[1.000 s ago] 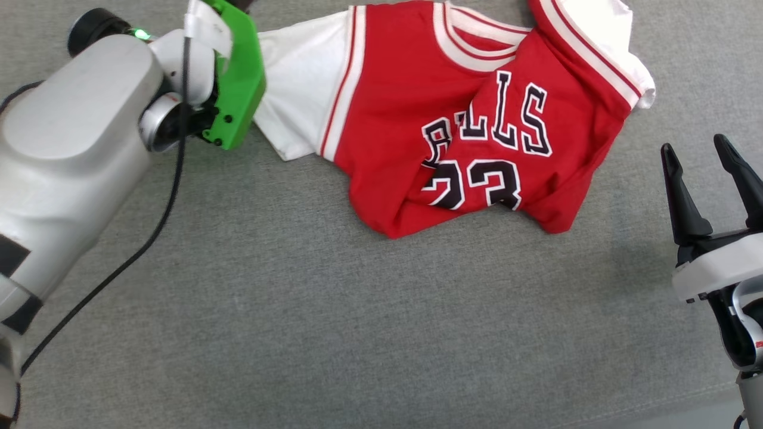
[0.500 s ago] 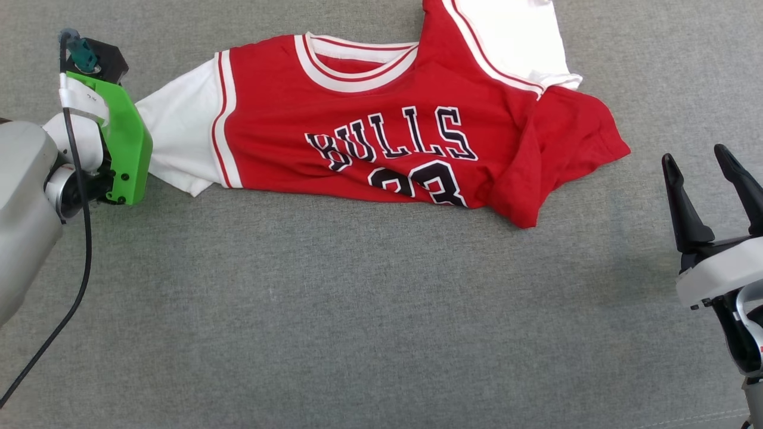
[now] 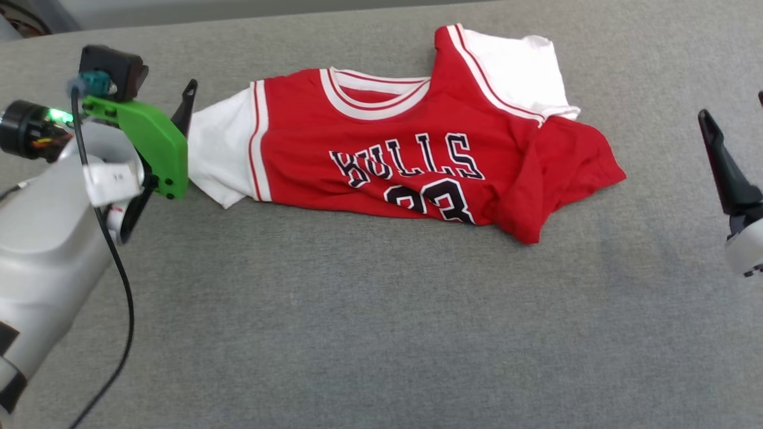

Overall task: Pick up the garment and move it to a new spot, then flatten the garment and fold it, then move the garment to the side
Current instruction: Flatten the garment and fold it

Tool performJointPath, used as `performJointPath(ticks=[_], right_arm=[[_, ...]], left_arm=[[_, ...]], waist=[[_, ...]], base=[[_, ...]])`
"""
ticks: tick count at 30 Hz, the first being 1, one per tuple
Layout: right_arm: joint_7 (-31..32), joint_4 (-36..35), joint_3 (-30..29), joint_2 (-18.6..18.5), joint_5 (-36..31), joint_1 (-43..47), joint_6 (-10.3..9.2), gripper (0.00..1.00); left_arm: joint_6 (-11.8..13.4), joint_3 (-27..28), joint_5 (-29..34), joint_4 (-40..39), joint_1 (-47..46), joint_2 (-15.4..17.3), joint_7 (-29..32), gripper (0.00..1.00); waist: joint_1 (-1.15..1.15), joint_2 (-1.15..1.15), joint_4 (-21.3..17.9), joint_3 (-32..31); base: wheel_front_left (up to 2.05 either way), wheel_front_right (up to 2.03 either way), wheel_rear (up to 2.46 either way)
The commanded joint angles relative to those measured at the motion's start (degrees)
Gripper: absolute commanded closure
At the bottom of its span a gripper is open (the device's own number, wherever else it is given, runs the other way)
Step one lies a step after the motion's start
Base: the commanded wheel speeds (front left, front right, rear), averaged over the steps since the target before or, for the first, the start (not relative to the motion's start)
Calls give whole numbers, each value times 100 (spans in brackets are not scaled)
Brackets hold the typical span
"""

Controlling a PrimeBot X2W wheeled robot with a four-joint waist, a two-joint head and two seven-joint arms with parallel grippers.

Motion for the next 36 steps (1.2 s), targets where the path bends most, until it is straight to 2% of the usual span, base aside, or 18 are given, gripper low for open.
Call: performJointPath(ticks=[1, 4, 8, 9, 14, 18, 21, 25, 32, 36], right_arm=[[163, -96, 110, -161, 132, -190, -4, 0], [741, -197, 528, -639, 468, -425, -4, 0], [1593, -352, 1183, -1249, 1029, -710, -4, 0], [2405, -461, 1763, -1668, 1609, -925, -4, 0], [3564, -423, 2442, -1962, 2375, -1303, -4, 0], [4010, -116, 2862, -1939, 2567, -1607, -4, 0], [4130, 233, 3142, -1886, 2578, -1794, -4, 0], [4071, 857, 3451, -1741, 2591, -1954, -4, 0], [3666, 2032, 3994, -1325, 2831, -1952, -4, 0], [3336, 2332, 4507, -1185, 3030, -1851, -4, 0]], left_arm=[[171, 93, 39, -110, 253, -30, -310, 0], [626, 257, 105, -478, 555, -5, -763, 0], [1264, 636, 233, -1152, 998, 60, -933, 0], [1778, 1113, 612, -1948, 1460, 132, -946, 0], [2533, 1875, 1403, -3124, 2423, 195, -948, 0], [2893, 2408, 1942, -3764, 3123, 46, -949, 0], [2978, 2715, 2244, -4043, 3531, -129, -949, 0], [2900, 3058, 2539, -4220, 3927, -441, -949, 0], [2521, 3529, 2950, -4139, 4258, -955, -949, 0], [2262, 3798, 3189, -3972, 4388, -1206, -950, 0]], waist=[[0, 0, 248, -247], [0, 0, 403, -334], [0, 0, 582, -404], [0, 0, 711, -426], [0, 0, 885, -356], [0, 0, 1042, -213], [0, 0, 1170, -58], [0, 0, 1333, 164], [0, 0, 1481, 390], [0, 0, 1428, 315]], base=[[0, 0, 0], [0, 0, 0], [0, 0, 0], [0, 0, 0], [0, 0, 0], [0, 0, 0], [0, 0, 0], [0, 0, 0], [0, 0, 0], [0, 0, 0]])
